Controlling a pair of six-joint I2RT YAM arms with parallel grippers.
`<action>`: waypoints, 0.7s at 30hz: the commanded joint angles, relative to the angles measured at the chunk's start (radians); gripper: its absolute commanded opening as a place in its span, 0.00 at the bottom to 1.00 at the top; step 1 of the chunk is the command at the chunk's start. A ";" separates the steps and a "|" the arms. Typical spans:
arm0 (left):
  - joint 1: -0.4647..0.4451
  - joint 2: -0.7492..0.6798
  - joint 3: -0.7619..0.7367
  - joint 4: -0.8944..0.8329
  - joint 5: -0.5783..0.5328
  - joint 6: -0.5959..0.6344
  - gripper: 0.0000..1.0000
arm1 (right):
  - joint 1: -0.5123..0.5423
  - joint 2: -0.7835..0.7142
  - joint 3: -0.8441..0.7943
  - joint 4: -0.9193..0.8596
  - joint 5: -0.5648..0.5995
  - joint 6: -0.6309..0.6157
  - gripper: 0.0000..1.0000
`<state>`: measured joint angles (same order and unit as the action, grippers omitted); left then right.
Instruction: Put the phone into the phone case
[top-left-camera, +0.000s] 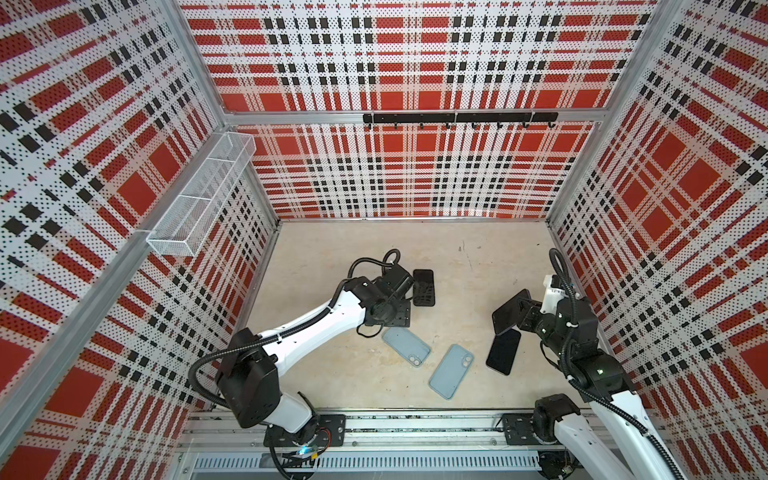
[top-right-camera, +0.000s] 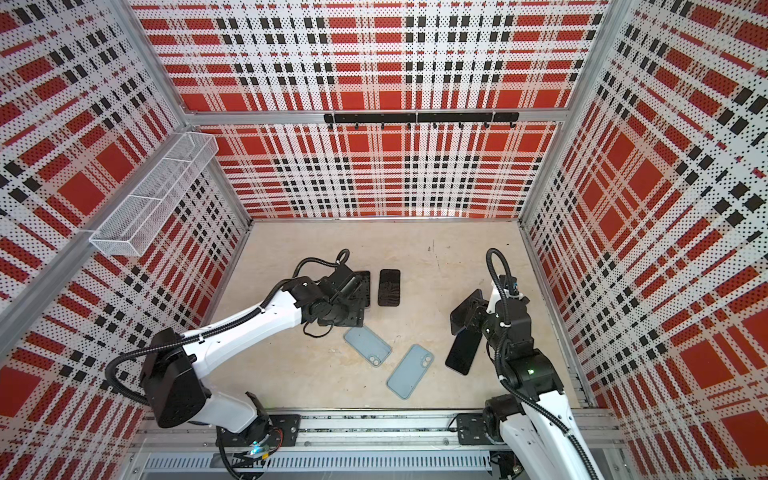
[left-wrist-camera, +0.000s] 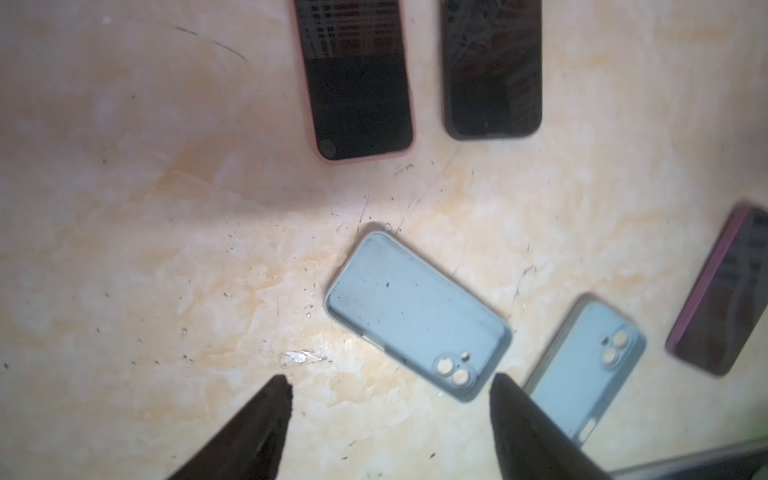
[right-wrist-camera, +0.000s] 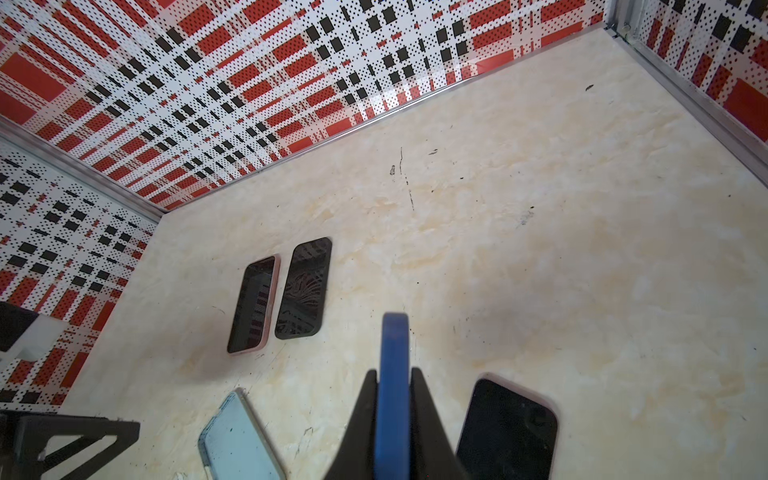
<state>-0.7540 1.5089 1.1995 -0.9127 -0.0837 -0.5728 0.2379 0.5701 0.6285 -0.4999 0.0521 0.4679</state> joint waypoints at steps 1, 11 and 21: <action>0.070 0.078 -0.069 -0.016 0.168 0.321 0.71 | -0.002 0.007 0.048 0.106 -0.001 0.016 0.00; 0.095 0.227 -0.104 0.189 0.172 0.294 0.69 | -0.002 0.019 0.063 0.095 -0.030 0.024 0.00; 0.142 0.359 -0.066 0.220 0.075 0.298 0.63 | -0.002 -0.001 0.059 0.089 -0.035 0.026 0.00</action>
<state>-0.6266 1.8122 1.1187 -0.7280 0.0315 -0.2863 0.2379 0.5838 0.6491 -0.4889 0.0261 0.4870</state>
